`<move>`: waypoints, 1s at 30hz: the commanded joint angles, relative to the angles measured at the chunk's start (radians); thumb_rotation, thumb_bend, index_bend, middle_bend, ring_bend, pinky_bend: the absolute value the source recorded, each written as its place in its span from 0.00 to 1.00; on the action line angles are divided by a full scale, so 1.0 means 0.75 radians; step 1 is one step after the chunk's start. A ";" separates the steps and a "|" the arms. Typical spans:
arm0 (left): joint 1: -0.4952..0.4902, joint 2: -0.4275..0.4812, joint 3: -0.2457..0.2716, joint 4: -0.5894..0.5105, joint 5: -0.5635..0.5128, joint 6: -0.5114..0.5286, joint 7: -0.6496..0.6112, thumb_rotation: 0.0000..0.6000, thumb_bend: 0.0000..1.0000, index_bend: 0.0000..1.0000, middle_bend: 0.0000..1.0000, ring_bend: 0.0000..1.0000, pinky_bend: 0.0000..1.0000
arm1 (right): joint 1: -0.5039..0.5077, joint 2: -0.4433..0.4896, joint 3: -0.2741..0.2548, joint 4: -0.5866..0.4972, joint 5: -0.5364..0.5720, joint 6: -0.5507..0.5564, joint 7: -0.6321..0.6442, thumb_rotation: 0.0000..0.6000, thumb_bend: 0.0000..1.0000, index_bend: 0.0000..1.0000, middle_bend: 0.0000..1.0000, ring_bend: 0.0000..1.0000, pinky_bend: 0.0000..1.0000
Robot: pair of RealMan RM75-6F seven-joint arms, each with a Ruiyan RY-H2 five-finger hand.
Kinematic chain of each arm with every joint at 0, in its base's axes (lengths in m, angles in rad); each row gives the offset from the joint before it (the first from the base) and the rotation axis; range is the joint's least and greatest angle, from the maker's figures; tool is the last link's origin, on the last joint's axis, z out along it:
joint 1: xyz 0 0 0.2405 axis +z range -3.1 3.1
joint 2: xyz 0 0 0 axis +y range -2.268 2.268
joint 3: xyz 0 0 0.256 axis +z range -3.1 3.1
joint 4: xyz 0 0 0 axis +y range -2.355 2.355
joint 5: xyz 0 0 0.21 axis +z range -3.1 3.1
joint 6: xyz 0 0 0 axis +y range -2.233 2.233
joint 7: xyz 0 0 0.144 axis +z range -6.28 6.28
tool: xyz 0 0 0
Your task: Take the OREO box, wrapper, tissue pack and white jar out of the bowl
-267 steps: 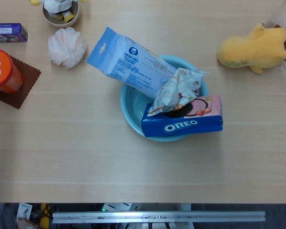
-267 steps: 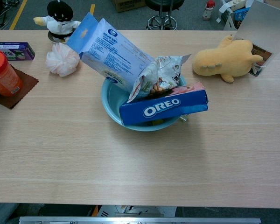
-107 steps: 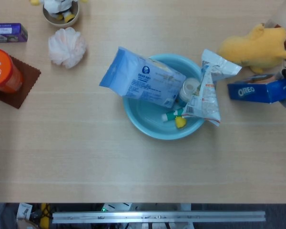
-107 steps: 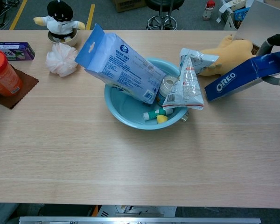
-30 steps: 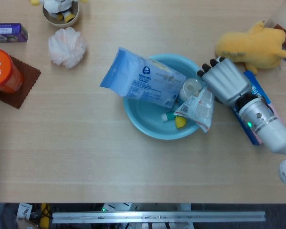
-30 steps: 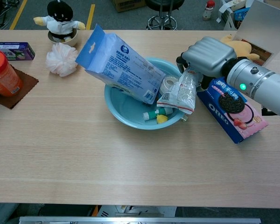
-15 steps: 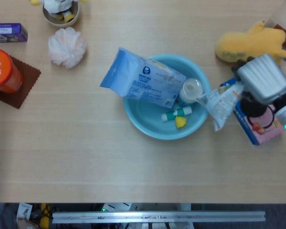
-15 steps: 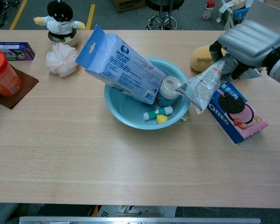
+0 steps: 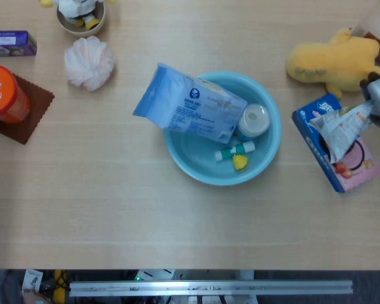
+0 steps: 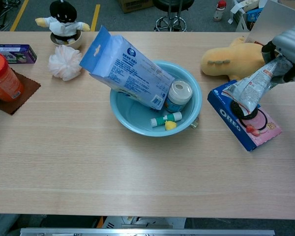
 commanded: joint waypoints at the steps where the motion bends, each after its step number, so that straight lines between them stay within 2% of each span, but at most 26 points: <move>1: 0.004 0.002 -0.001 -0.002 -0.010 0.004 0.003 1.00 0.36 0.17 0.23 0.21 0.16 | 0.019 -0.009 0.006 0.013 0.069 -0.081 -0.030 1.00 0.10 0.26 0.33 0.32 0.52; 4: 0.006 0.004 -0.001 -0.001 -0.023 -0.001 0.006 1.00 0.36 0.17 0.23 0.21 0.16 | 0.032 -0.005 0.019 -0.008 0.095 -0.096 -0.059 1.00 0.09 0.04 0.19 0.19 0.41; 6: 0.005 0.004 0.000 0.000 -0.027 -0.007 0.008 1.00 0.36 0.17 0.23 0.21 0.16 | 0.033 -0.007 0.026 -0.021 0.072 -0.076 -0.054 1.00 0.09 0.00 0.16 0.16 0.39; 12: -0.004 0.006 -0.009 -0.003 -0.030 -0.012 0.011 1.00 0.36 0.17 0.23 0.21 0.16 | 0.027 0.021 0.044 -0.121 -0.013 -0.032 0.035 1.00 0.07 0.00 0.16 0.15 0.39; 18: -0.012 0.005 -0.010 -0.011 -0.024 -0.020 0.019 1.00 0.36 0.17 0.23 0.21 0.16 | 0.061 0.067 0.089 -0.264 -0.052 -0.053 0.117 1.00 0.07 0.00 0.16 0.15 0.39; 23: -0.007 0.009 -0.007 -0.016 -0.026 -0.014 0.020 1.00 0.36 0.17 0.23 0.21 0.16 | 0.125 0.060 0.139 -0.335 -0.027 -0.113 0.124 1.00 0.05 0.00 0.16 0.15 0.39; 30: 0.012 0.023 -0.003 -0.012 -0.036 0.006 0.004 1.00 0.36 0.17 0.23 0.21 0.16 | 0.226 -0.020 0.198 -0.360 0.093 -0.190 0.063 1.00 0.03 0.00 0.16 0.15 0.39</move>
